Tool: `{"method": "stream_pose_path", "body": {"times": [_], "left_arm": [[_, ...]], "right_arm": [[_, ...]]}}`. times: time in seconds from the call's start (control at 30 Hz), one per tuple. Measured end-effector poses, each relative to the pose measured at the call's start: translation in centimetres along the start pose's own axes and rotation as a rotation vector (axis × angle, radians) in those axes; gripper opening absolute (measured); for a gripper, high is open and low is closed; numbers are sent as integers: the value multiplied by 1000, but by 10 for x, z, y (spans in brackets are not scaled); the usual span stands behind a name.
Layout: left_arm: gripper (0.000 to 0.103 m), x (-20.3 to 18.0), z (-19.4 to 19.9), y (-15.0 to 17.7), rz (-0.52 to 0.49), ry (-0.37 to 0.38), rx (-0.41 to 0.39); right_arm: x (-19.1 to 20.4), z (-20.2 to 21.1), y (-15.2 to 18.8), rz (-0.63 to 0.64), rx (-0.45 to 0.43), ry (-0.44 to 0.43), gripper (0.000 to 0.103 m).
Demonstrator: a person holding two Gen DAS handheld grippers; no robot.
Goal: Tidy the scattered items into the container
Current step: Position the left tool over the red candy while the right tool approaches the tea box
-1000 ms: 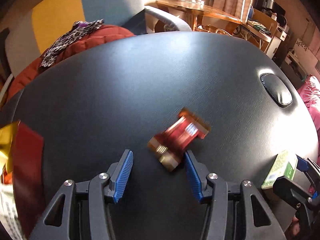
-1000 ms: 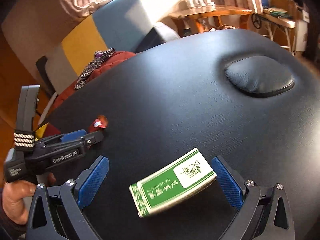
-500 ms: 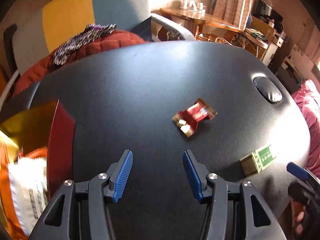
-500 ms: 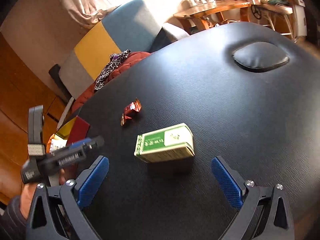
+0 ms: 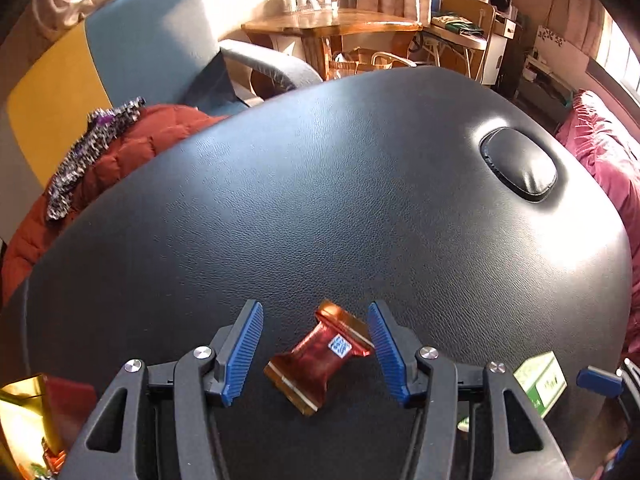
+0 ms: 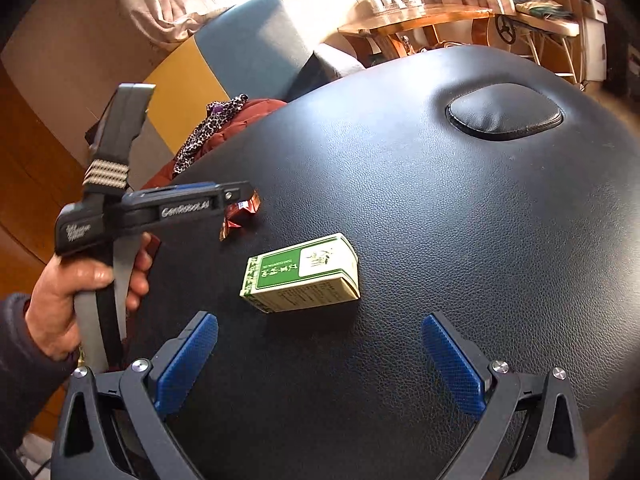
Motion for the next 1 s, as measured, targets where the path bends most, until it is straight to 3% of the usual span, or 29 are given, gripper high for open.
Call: {"method": "stream_pose_path", "body": {"times": [0.13, 0.27, 0.4, 0.57, 0.77, 0.9, 1.0], "left_arm": [[49, 16, -11, 12, 68, -36, 46], [48, 43, 0, 41, 234, -40, 46], [48, 43, 23, 75, 282, -9, 42], [48, 30, 59, 121, 347, 84, 25], [54, 24, 93, 163, 345, 87, -11], [54, 17, 112, 183, 325, 83, -32], [54, 14, 116, 187, 309, 83, -44]], "right_arm": [[-3, -3, 0, 1, 0, -2, 103], [-2, -6, -2, 12, -4, 5, 103], [0, -7, -1, 14, -4, 14, 103], [10, 4, 0, 31, -14, 4, 103], [24, 11, 5, 118, -2, 38, 103], [38, 12, -22, 259, -32, 87, 103], [47, -3, -48, 350, 3, 85, 103]]}}
Point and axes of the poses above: each gripper's, at about its wrist camera, not at the fingertips, and z roughly against the way its jaws point, x to its left, y to its underside, the point moved 8 cm from there along -z, roughly the way its jaws point, and after that the axes turned 2 degrees about -z, right-handed, at the moved point
